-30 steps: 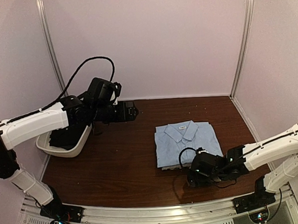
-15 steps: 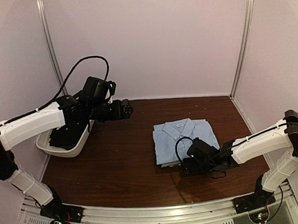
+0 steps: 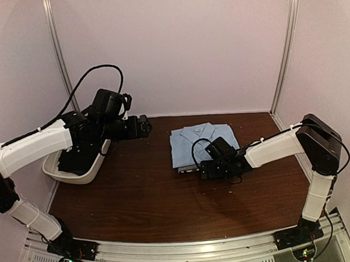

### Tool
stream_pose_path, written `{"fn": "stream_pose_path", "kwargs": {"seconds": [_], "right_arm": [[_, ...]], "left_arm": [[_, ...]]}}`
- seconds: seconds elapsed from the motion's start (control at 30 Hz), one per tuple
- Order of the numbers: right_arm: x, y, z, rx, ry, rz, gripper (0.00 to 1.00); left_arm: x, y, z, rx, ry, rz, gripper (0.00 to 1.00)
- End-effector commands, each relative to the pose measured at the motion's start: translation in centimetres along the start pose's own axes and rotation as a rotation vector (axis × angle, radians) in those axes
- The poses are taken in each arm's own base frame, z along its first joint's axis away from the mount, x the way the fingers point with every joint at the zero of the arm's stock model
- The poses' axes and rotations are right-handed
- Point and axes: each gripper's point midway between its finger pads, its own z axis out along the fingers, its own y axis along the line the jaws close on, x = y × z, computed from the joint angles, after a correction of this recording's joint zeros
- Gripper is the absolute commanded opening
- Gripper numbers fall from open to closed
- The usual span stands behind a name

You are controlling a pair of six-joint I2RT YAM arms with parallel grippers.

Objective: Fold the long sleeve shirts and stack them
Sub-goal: Move the square-folded shirt to the corner of the board.

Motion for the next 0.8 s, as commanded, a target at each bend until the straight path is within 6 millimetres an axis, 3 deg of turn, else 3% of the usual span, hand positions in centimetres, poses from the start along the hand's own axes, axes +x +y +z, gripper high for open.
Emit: {"fn": "stream_pose_path", "kwargs": {"seconds": [0.0, 0.33, 0.47, 0.77], "right_arm": [[-0.3, -0.4, 3.2, -0.021, 0.092, -0.002, 1.0], [-6.6, 1.3, 8.4, -0.048, 0.075, 0.031, 1.0], [-8.5, 0.7, 10.0, -0.036, 0.071, 0.053, 1.0], [-10.6, 2.9, 12.4, -0.128, 0.078, 0.07, 1.0]], "left_arm": [[-0.8, 0.4, -0.9, 0.008, -0.03, 0.009, 0.96], [-0.8, 1.8, -1.1, -0.014, -0.031, 0.008, 0.96], [-0.9, 2.3, -1.2, -0.017, -0.032, 0.009, 0.96], [-0.7, 2.9, -1.1, -0.02, -0.027, 0.003, 0.97]]}}
